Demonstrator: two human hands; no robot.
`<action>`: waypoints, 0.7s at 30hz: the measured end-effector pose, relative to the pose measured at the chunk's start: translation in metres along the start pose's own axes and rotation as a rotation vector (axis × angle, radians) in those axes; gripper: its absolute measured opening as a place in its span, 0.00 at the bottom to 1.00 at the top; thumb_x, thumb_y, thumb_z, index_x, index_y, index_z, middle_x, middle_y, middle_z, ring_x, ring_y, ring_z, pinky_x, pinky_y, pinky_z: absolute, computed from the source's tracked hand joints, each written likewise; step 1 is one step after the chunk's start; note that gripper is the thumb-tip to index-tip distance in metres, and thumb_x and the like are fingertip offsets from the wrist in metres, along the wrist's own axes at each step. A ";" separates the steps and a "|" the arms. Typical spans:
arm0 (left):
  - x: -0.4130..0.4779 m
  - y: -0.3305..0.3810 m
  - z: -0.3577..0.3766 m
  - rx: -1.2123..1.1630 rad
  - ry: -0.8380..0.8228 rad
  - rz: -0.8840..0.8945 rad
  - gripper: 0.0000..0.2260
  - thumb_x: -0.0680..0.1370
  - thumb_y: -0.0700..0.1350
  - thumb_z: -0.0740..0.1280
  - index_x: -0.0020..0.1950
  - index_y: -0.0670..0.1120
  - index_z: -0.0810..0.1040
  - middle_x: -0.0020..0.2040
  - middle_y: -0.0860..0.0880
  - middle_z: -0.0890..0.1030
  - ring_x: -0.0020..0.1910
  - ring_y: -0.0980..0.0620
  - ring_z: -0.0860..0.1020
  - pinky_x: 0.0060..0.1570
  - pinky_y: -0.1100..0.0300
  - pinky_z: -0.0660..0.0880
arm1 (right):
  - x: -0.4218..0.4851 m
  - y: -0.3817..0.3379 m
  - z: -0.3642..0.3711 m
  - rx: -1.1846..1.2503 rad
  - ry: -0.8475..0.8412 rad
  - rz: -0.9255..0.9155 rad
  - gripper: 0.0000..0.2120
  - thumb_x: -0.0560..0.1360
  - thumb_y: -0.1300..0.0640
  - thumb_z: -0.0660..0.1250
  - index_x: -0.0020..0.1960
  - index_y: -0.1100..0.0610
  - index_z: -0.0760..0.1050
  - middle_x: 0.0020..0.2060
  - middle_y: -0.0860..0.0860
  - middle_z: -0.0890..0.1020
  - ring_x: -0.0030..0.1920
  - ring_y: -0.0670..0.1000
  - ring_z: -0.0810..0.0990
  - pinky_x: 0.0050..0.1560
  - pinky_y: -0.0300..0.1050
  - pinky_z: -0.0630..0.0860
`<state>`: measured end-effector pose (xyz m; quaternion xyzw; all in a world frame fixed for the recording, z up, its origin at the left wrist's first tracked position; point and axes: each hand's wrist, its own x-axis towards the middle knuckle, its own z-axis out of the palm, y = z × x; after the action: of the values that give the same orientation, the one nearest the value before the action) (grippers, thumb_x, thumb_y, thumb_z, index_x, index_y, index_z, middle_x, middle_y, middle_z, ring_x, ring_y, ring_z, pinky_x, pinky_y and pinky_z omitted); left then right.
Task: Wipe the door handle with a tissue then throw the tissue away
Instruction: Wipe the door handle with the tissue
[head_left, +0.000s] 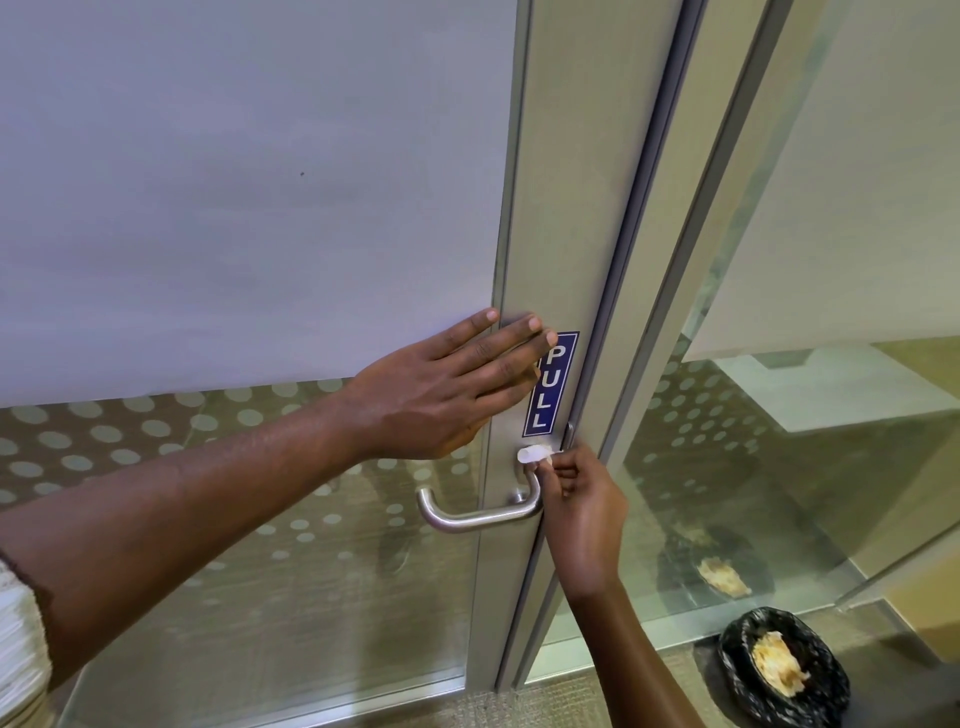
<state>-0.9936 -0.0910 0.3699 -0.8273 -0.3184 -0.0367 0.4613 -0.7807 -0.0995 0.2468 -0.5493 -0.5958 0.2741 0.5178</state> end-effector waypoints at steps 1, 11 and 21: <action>0.000 0.000 0.000 0.001 0.003 -0.001 0.27 0.85 0.50 0.56 0.83 0.41 0.60 0.85 0.37 0.52 0.84 0.37 0.49 0.83 0.42 0.42 | 0.000 0.002 0.001 0.045 0.009 0.033 0.09 0.74 0.56 0.75 0.39 0.51 0.77 0.32 0.44 0.82 0.32 0.41 0.80 0.34 0.31 0.73; 0.001 0.001 0.000 0.014 0.021 -0.009 0.28 0.85 0.50 0.59 0.83 0.40 0.61 0.85 0.37 0.53 0.84 0.37 0.51 0.83 0.42 0.44 | -0.015 0.008 0.030 1.122 -0.001 0.866 0.10 0.80 0.69 0.63 0.58 0.70 0.78 0.50 0.65 0.85 0.50 0.60 0.85 0.51 0.47 0.84; -0.001 0.002 0.001 0.039 0.023 -0.005 0.28 0.85 0.50 0.59 0.83 0.40 0.59 0.85 0.37 0.53 0.84 0.37 0.51 0.83 0.41 0.45 | -0.023 -0.016 0.039 1.731 0.076 1.112 0.13 0.82 0.64 0.60 0.59 0.72 0.76 0.52 0.67 0.83 0.42 0.59 0.87 0.43 0.45 0.84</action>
<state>-0.9934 -0.0911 0.3679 -0.8168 -0.3159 -0.0412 0.4810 -0.8254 -0.1155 0.2415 -0.1942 0.1612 0.7930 0.5545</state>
